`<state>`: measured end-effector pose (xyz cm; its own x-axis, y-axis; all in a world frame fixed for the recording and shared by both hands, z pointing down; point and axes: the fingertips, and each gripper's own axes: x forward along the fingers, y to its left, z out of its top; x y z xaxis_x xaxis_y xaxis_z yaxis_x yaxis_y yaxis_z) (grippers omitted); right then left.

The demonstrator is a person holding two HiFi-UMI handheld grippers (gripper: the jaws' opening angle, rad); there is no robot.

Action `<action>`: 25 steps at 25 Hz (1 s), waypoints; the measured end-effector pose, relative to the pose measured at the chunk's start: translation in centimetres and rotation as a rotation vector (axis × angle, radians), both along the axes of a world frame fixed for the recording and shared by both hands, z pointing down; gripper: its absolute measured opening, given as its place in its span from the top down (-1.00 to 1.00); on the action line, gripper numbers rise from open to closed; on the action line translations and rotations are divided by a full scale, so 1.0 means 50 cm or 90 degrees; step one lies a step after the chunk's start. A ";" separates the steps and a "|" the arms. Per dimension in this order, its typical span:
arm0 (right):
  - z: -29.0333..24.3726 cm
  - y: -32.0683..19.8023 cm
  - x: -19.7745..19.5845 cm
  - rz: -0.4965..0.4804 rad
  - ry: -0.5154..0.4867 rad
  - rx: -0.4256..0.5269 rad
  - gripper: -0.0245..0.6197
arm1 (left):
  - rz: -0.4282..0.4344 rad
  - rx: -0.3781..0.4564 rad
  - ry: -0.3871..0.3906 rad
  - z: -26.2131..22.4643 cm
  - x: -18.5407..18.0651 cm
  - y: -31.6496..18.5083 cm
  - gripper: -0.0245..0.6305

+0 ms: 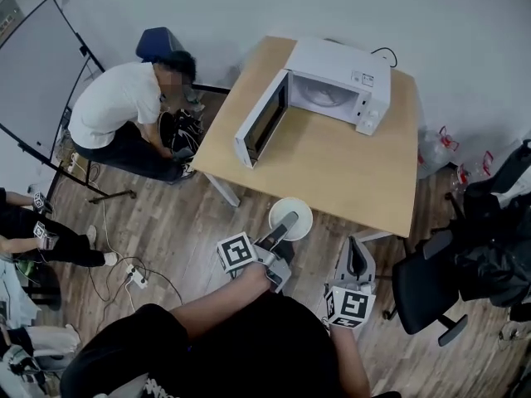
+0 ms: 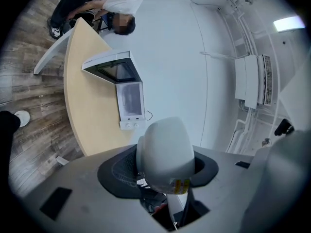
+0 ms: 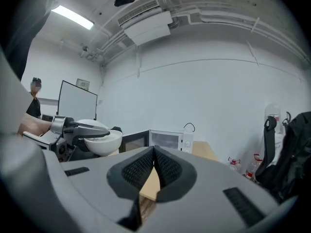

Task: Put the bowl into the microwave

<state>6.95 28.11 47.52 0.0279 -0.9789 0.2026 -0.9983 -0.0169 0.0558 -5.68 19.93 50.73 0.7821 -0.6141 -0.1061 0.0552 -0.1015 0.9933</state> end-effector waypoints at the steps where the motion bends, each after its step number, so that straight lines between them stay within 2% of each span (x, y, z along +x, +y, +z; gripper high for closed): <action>1: 0.001 -0.028 -0.002 -0.006 0.006 -0.003 0.74 | -0.004 -0.004 0.004 0.003 -0.002 -0.023 0.25; 6: -0.008 -0.170 -0.009 -0.021 0.024 -0.019 0.74 | 0.000 -0.009 -0.016 0.018 -0.009 -0.145 0.25; 10: -0.033 -0.267 -0.022 -0.022 0.030 -0.015 0.74 | 0.011 -0.013 0.015 -0.003 -0.012 -0.226 0.25; 13: -0.039 -0.330 -0.034 -0.016 0.023 -0.013 0.74 | 0.030 -0.024 -0.004 0.010 -0.019 -0.268 0.25; 18: -0.028 -0.393 -0.042 -0.008 0.040 -0.024 0.74 | 0.048 -0.023 -0.018 0.028 -0.014 -0.325 0.25; 21: -0.017 -0.420 -0.034 0.002 0.041 -0.034 0.74 | 0.057 -0.008 0.000 0.018 0.000 -0.357 0.25; 23: -0.014 -0.434 -0.029 0.012 0.038 -0.039 0.74 | 0.062 -0.016 -0.025 0.031 -0.001 -0.369 0.25; 25: -0.012 -0.448 -0.031 0.015 0.039 -0.041 0.74 | 0.067 -0.026 -0.029 0.037 0.000 -0.378 0.25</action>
